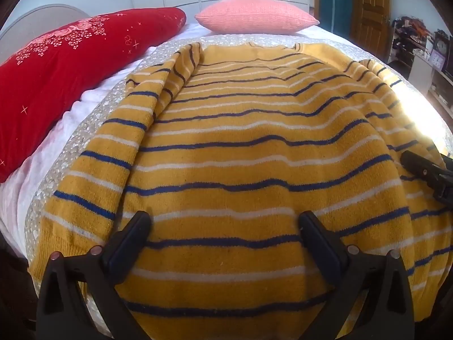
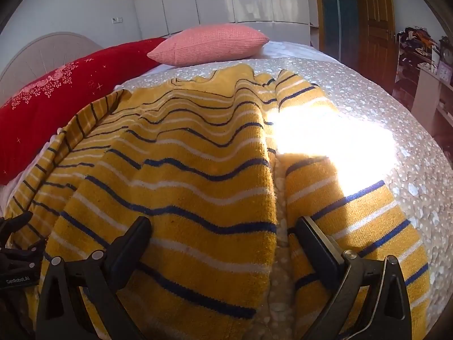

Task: Fold small clothes
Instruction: 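Grasp the sweater's sleeve with the right gripper and lift it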

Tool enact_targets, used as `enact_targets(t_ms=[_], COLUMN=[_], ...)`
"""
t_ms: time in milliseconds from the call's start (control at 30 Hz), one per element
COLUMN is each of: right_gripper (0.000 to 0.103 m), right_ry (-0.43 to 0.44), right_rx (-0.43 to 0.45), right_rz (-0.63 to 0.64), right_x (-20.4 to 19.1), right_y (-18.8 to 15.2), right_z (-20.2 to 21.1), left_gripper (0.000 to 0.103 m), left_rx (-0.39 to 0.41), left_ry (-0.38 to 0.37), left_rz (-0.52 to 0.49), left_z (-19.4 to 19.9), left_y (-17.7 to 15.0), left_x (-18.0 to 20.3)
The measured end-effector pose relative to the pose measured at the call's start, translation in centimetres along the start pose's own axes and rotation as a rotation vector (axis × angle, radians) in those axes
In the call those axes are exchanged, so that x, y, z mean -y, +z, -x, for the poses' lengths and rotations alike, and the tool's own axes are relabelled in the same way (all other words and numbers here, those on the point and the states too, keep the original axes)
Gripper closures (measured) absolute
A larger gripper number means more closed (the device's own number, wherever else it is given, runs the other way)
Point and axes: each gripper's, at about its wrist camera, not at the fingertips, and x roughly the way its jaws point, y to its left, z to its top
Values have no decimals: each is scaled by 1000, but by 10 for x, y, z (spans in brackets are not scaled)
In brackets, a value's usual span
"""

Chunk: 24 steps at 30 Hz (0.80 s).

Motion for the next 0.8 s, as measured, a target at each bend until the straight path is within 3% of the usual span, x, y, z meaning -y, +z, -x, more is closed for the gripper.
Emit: enact_targets(t_ms=[167, 233, 300, 467, 567, 667, 700, 733, 800], right_gripper=[0, 6, 16, 16, 16, 18, 26, 48, 67], right_ry=[-40, -36, -24, -16, -97, -125, -140, -141, -56], right_rx=[-70, -95, -77, 29, 6, -79, -92, -117, -173], right_rz=[67, 72, 68, 15, 14, -13, -15, -19, -57], right_x=[-14, -9, -7, 27, 48, 71, 79, 85, 94], right_y=[-5, -1, 7, 38, 50, 49, 45, 41, 38], right_z=[6, 14, 27, 70, 54, 20, 13, 3, -5], left_gripper=[0, 0, 0, 0, 0, 0, 0, 0, 0], left_rx=[-26, -31, -45, -52, -48, -44, -49, -51, -60], left_ry=[15, 27, 24, 33, 28, 3, 1, -10, -18], left_rz=[17, 21, 19, 23, 36, 55, 55, 65, 69], left_z=[-5, -5, -5, -3, -3, -3, -3, -3, -3], left_y=[5, 3, 3, -1, -2, -1, -1, 1, 2], left_x=[1, -1, -1, -2, -2, -1, -1, -1, -1])
